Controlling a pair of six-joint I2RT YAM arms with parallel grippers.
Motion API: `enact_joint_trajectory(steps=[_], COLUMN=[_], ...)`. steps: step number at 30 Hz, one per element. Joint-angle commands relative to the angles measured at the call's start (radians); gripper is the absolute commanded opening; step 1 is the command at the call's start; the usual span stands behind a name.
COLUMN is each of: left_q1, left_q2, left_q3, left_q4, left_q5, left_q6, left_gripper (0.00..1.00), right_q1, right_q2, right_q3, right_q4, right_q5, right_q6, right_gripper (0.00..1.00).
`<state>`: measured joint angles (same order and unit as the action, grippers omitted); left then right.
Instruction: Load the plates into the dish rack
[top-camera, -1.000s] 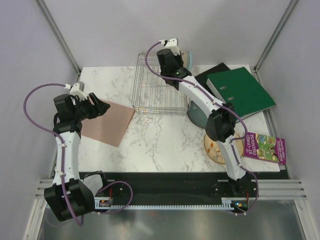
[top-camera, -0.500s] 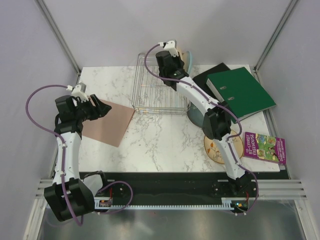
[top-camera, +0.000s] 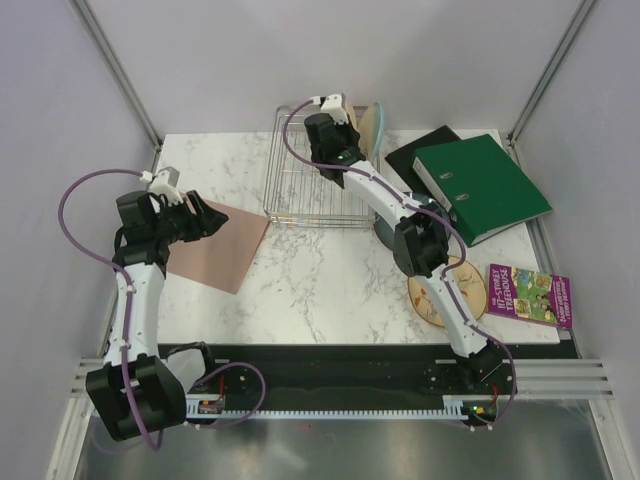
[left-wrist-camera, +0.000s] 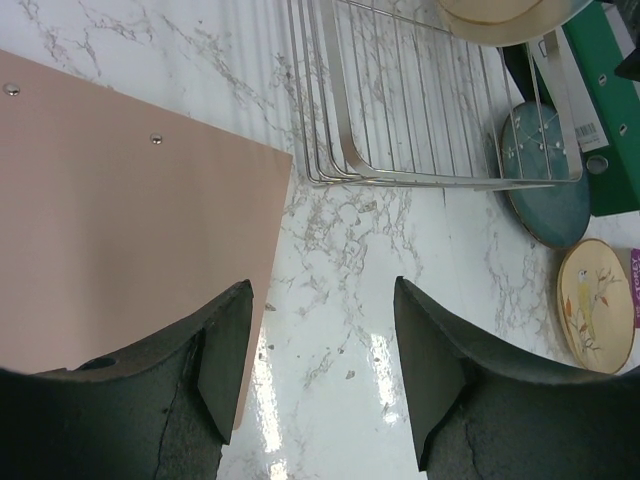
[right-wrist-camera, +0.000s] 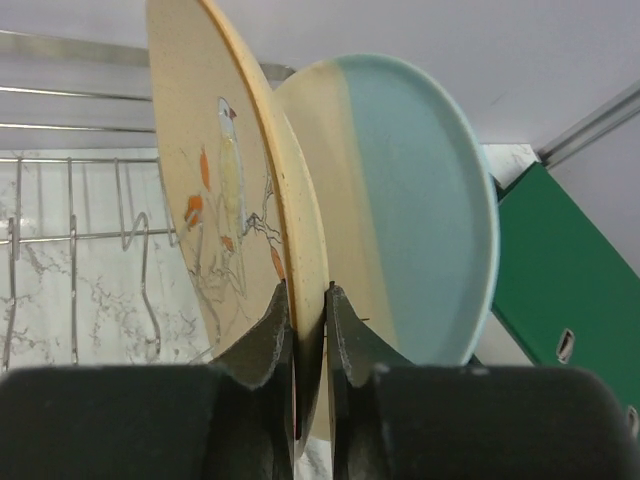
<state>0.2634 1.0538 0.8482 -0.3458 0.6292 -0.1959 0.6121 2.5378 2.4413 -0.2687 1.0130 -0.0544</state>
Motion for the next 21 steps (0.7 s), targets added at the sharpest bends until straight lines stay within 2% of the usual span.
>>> enact_joint_trajectory(steps=[1,4,5,8,13,16,17,18,19,21], left_q1=[-0.009,-0.01,-0.01,-0.012,-0.059,-0.183,-0.282,-0.332,-0.402,-0.435], left_q2=[-0.002,-0.008,-0.011,-0.02,-0.118,-0.161,-0.179,-0.182,-0.186,-0.184], left_q3=[0.014,0.015,0.015,0.014,-0.03,-0.067,-0.078,-0.099,-0.116,-0.187], left_q4=[0.008,0.008,0.01,0.011,0.059,0.065,0.067,0.068,0.105,0.165], left_q5=[0.001,0.0,-0.002,-0.011,-0.011,-0.011,-0.023,-0.029,-0.022,0.046], left_q6=[0.03,0.021,0.019,0.006,-0.054,-0.069,-0.082,-0.095,-0.141,-0.254], left_gripper=[0.66,0.66,0.66,0.66,0.69,0.7,0.7,0.7,0.7,0.7], right_q1=[-0.003,-0.003,-0.003,0.0,0.014,0.021,0.02,0.018,0.02,0.005], right_q2=[-0.013,-0.03,-0.034,-0.068,-0.236,-0.362,-0.437,-0.479,-0.525,-0.672], right_q3=[0.027,-0.01,-0.011,-0.028,-0.131,-0.212,-0.272,-0.315,-0.37,-0.546], right_q4=[0.06,0.06,0.059,0.059,0.045,-0.033,-0.1,-0.127,-0.147,-0.19], right_q5=[0.048,0.049,0.047,0.041,-0.002,-0.025,-0.048,-0.063,-0.077,-0.167], right_q6=[-0.002,-0.002,-0.005,-0.013,-0.013,0.039,0.053,0.089,0.109,0.129], right_gripper=[0.2,0.25,0.32,0.44,0.54,0.61,0.65,0.67,0.69,0.73])
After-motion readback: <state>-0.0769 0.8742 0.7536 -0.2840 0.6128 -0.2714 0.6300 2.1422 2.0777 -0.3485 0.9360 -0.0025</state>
